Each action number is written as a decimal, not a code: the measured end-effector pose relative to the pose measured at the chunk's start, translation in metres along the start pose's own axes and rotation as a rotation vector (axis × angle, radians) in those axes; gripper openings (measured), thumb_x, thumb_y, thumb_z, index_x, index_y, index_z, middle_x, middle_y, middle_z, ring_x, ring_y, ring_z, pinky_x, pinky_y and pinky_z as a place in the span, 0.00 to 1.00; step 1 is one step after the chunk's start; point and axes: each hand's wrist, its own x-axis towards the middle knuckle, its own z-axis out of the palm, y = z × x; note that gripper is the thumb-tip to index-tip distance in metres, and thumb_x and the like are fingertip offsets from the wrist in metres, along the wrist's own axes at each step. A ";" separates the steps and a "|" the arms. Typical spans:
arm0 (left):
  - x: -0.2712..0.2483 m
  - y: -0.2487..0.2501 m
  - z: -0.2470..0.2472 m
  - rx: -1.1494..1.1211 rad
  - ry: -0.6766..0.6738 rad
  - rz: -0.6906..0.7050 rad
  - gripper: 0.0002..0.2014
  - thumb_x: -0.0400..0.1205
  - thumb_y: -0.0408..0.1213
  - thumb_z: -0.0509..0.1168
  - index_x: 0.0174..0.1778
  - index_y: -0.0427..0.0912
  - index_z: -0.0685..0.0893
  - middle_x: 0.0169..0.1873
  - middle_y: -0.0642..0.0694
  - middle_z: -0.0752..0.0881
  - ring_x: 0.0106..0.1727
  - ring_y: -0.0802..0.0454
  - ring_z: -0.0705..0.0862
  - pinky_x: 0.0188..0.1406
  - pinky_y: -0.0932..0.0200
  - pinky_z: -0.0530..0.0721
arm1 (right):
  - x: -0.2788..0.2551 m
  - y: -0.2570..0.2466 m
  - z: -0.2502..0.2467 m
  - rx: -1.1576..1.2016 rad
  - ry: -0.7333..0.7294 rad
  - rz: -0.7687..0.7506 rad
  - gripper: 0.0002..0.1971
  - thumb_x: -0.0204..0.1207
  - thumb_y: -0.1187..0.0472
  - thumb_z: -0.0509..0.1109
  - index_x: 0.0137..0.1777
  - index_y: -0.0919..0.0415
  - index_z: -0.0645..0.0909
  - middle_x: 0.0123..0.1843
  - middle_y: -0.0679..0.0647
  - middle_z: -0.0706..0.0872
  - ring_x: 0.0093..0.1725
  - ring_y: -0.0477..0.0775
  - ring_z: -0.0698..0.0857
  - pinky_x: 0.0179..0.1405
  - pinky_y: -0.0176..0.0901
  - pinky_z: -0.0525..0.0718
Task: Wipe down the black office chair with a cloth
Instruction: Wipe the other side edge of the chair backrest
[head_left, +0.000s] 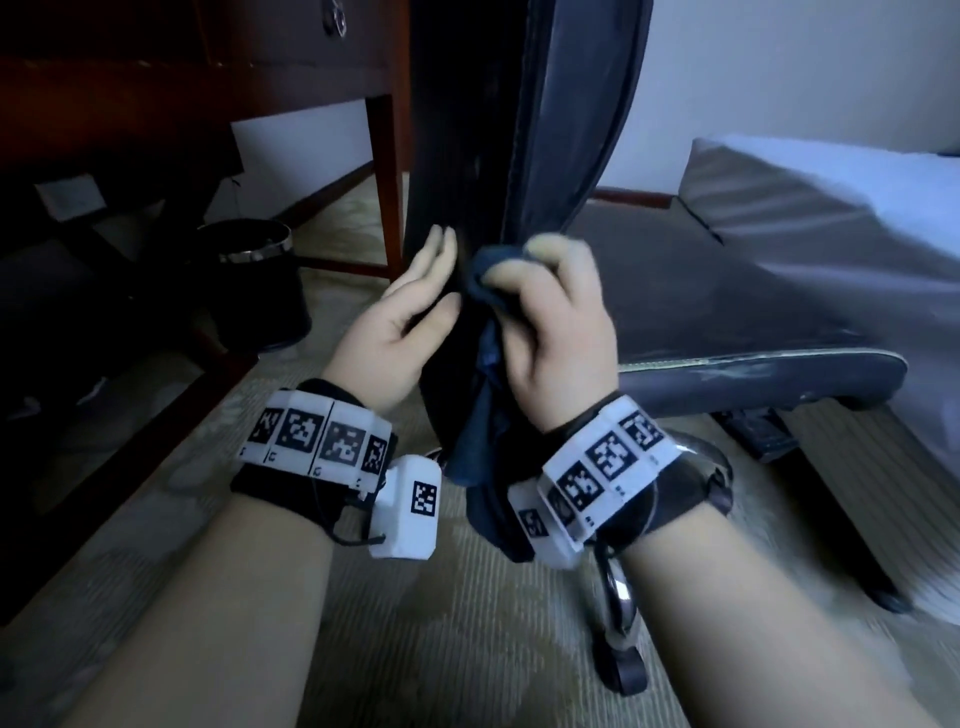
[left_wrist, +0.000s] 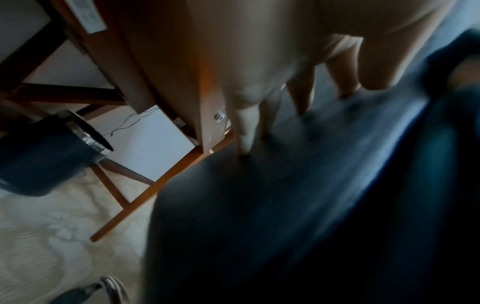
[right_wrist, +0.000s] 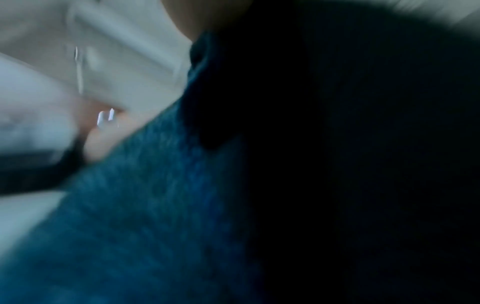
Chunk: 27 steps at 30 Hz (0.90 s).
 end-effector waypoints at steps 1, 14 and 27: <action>0.002 0.004 -0.001 -0.008 0.005 -0.008 0.22 0.82 0.49 0.55 0.72 0.62 0.59 0.77 0.58 0.58 0.78 0.71 0.56 0.76 0.74 0.52 | -0.012 0.003 0.002 -0.001 -0.078 -0.009 0.14 0.69 0.67 0.61 0.54 0.54 0.74 0.57 0.53 0.71 0.55 0.53 0.74 0.52 0.37 0.76; 0.083 0.097 -0.051 0.021 0.043 -0.021 0.22 0.81 0.59 0.54 0.68 0.80 0.56 0.77 0.69 0.59 0.79 0.66 0.56 0.81 0.47 0.56 | 0.063 -0.007 -0.015 0.180 0.049 0.073 0.14 0.71 0.68 0.64 0.54 0.54 0.73 0.53 0.58 0.78 0.51 0.48 0.77 0.48 0.35 0.77; 0.168 0.197 -0.102 0.189 0.052 0.136 0.35 0.84 0.51 0.56 0.79 0.64 0.40 0.77 0.71 0.54 0.76 0.76 0.55 0.79 0.63 0.56 | 0.210 -0.003 -0.083 0.130 0.136 -0.065 0.15 0.76 0.59 0.62 0.56 0.65 0.83 0.54 0.58 0.78 0.51 0.46 0.76 0.49 0.31 0.72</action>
